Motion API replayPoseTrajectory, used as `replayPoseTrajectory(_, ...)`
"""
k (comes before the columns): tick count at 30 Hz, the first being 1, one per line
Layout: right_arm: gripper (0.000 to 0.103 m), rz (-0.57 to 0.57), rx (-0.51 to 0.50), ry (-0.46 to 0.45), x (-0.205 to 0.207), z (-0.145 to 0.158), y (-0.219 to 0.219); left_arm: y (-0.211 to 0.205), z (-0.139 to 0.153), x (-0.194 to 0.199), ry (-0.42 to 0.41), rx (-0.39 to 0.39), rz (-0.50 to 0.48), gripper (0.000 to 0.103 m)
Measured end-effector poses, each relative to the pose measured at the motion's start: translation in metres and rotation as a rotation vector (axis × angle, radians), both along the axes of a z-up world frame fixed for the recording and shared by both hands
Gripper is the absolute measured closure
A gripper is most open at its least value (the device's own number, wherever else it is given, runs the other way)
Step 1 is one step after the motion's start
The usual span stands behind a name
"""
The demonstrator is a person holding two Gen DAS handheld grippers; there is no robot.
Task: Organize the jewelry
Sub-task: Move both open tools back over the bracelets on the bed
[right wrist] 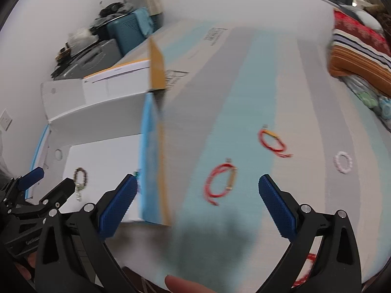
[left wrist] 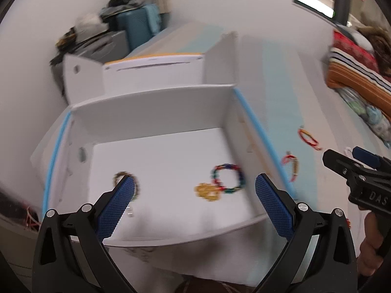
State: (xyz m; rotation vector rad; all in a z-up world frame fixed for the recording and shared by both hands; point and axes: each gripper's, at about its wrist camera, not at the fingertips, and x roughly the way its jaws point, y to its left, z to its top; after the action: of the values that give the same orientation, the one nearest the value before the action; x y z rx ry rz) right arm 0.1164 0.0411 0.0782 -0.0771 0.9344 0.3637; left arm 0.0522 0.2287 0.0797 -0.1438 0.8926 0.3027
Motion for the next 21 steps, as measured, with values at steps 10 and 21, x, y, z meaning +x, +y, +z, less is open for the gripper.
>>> replayPoseTrajectory(10, 0.007, -0.112, 0.009, -0.008, 0.01, 0.0, -0.101, -0.083, -0.003, 0.028, -0.014, -0.008, -0.116, 0.006)
replayPoseTrajectory(21, 0.007, -0.211, -0.012, 0.015, 0.017, -0.011, -0.185, -0.154, -0.017, 0.066, 0.013, 0.005, -0.213, 0.006)
